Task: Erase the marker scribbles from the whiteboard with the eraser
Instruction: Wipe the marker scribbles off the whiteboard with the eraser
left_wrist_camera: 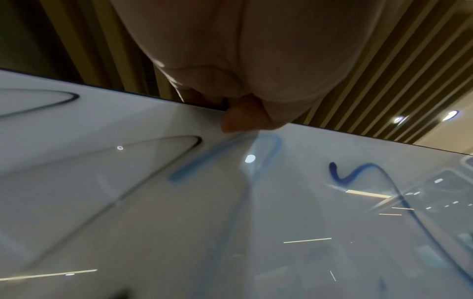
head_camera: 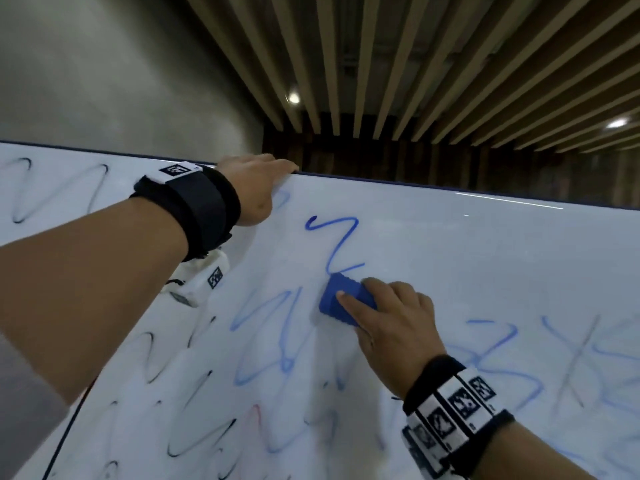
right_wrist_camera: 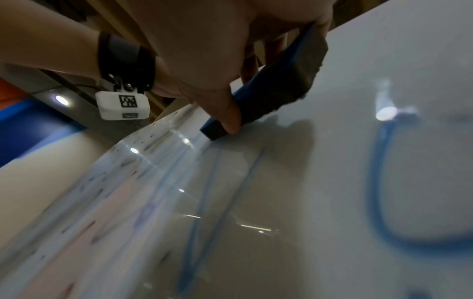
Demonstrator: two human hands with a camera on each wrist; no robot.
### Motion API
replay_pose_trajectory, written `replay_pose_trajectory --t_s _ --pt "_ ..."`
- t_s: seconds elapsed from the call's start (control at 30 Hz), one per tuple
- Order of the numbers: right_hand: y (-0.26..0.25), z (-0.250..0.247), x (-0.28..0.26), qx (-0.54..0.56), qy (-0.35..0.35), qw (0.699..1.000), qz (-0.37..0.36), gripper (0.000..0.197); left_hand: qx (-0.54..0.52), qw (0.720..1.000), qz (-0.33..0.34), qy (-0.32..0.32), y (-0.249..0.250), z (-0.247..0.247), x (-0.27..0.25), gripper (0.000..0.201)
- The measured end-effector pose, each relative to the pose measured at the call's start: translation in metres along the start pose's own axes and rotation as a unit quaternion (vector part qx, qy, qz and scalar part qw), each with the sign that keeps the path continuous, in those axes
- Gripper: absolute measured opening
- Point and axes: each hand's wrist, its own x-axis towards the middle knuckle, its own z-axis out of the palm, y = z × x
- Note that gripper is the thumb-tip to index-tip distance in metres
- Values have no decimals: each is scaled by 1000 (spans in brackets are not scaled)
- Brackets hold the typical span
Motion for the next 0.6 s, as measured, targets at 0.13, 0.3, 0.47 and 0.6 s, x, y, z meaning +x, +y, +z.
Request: replay_pose_trajectory --t_s 0.13,0.3,0.47,0.6 --pt "35 -22 24 -37 7 997 66 62 -4 1000 -10 -7 -22 -4 -8 65" --pt "5 -13 4 -51 3 998 48 58 2 1000 2 15 -45 0 -18 66" --pt "27 -18 2 -63 -35 997 16 54 -2 999 11 38 -48 8 -18 69" --pt "40 -31 16 -80 17 990 112 54 -10 999 10 40 -47 9 -19 70"
